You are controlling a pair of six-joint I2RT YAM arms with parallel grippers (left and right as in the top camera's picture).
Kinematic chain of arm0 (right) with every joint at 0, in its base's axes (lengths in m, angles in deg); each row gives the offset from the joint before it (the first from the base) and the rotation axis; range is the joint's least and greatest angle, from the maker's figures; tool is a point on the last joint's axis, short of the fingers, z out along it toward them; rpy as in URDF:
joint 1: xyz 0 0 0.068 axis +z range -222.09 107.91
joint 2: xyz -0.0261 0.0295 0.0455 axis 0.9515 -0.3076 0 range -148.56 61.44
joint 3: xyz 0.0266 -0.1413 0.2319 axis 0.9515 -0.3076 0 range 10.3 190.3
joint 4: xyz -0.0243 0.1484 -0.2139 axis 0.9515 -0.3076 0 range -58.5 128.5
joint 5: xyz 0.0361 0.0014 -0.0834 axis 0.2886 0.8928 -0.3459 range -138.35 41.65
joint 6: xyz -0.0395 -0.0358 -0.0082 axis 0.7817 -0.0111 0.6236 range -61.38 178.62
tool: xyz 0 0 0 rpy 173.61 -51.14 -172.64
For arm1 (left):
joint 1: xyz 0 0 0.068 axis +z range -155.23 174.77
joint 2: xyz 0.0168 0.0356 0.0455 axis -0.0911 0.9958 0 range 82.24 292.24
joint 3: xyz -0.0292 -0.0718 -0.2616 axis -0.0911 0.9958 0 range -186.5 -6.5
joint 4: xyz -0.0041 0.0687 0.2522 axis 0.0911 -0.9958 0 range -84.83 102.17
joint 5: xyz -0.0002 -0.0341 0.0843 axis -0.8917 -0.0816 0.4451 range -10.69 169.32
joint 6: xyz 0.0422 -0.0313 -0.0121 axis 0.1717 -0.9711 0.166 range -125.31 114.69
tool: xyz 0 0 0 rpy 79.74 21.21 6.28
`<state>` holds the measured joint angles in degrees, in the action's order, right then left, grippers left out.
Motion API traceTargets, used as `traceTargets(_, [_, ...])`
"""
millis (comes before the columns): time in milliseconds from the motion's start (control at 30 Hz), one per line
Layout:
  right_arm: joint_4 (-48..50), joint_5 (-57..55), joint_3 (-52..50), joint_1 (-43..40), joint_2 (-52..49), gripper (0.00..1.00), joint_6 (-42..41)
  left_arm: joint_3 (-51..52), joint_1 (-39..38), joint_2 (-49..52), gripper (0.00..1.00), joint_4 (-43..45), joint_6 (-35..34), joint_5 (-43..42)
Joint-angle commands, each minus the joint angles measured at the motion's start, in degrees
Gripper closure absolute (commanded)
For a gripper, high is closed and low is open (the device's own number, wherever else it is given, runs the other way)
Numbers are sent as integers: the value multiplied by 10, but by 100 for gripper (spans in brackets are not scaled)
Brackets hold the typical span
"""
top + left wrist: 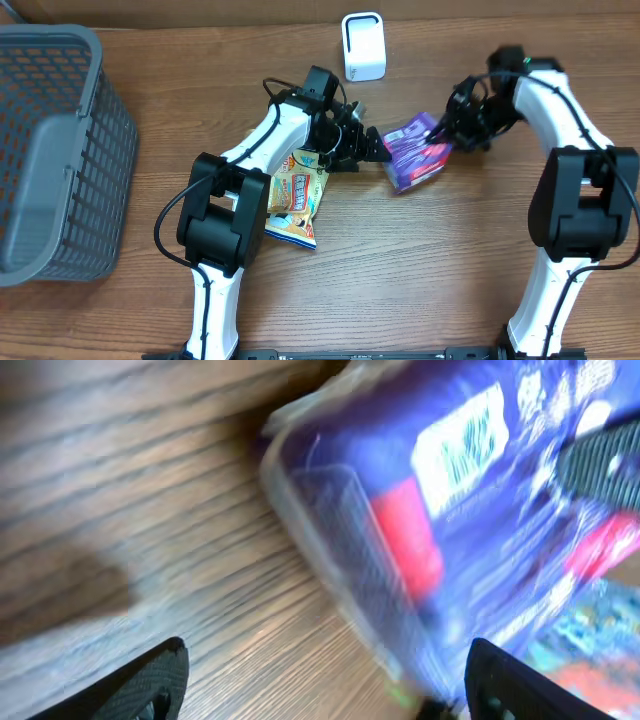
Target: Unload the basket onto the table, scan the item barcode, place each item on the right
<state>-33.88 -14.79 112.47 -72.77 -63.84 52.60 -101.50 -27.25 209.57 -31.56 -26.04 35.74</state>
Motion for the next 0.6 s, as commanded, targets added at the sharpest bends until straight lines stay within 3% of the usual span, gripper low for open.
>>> traceTargets(0, [-39, -118, 73, 6, 37, 94, 1, -27, 3, -14, 19, -4, 47, -24])
traceTargets(267, [-177, -405, 172, 52, 39, 91, -99, -83, 22, -15, 19, -83, 87, 12])
traceTargets(567, [-213, -540, 169, 144, 35, 84, -226, -148, 54, -15, 20, -190, 97, 99])
